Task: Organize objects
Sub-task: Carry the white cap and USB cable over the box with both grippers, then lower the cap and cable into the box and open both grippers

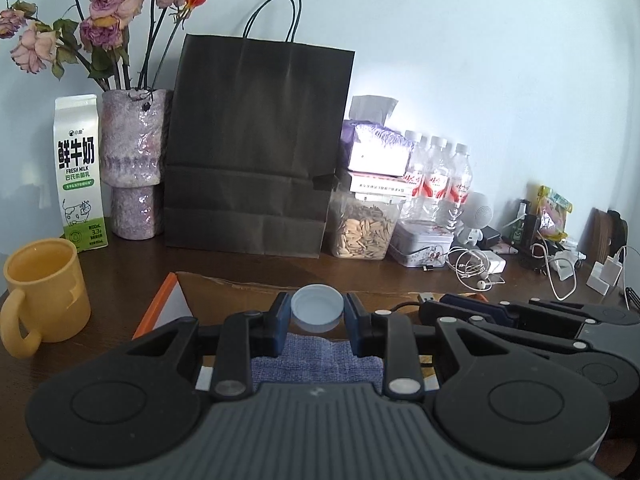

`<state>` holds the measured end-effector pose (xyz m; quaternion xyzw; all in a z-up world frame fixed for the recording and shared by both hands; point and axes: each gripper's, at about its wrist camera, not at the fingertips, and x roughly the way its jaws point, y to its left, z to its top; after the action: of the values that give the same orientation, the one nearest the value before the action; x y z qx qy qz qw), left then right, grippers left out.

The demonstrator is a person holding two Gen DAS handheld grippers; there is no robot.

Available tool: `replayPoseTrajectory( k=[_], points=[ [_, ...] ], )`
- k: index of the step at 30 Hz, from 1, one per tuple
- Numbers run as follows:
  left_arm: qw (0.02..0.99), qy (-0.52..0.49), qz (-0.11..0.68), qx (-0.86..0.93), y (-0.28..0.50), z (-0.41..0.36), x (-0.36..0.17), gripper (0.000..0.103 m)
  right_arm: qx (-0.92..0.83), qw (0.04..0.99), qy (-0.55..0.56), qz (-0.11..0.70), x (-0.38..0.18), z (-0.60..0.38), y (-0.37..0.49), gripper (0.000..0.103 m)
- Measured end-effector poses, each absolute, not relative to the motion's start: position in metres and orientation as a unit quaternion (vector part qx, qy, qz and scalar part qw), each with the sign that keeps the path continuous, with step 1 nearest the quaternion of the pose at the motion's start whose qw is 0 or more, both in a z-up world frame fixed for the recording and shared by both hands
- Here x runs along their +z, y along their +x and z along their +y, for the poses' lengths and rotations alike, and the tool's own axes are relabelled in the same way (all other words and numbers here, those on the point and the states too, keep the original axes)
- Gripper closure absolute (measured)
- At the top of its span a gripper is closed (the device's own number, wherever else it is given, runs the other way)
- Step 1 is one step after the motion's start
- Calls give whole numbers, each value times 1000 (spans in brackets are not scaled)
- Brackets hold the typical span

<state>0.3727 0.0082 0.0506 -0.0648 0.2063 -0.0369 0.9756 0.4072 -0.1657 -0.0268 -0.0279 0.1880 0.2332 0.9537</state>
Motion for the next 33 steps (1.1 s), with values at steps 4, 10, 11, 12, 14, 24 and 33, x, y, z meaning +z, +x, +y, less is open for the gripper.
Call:
replayPoseTrajectory(
  k=[4, 10, 11, 12, 14, 24, 33],
  points=[
    [974, -61, 215, -35, 374, 8, 48, 73, 230, 953, -27, 195, -28, -168, 410, 89],
    [977, -61, 204, -1, 368, 14, 53, 0, 218, 952, -29, 211, -29, -172, 412, 28],
    [978, -60, 200, 7, 367, 16, 55, 0, 216, 953, -29, 211, -29, -172, 412, 5],
    [977, -62, 202, 10, 368, 18, 56, 0, 213, 954, -29, 210, -29, -172, 412, 0],
    [976, -68, 204, 11, 369, 20, 56, 0, 213, 954, -30, 210, -29, -172, 412, 0],
    [976, -61, 210, 3, 367, 14, 58, 0, 215, 952, -34, 214, -29, -170, 411, 0],
    [978, -59, 200, 1, 352, 13, 65, 0, 216, 953, -39, 208, -22, -170, 398, 0]
  ],
)
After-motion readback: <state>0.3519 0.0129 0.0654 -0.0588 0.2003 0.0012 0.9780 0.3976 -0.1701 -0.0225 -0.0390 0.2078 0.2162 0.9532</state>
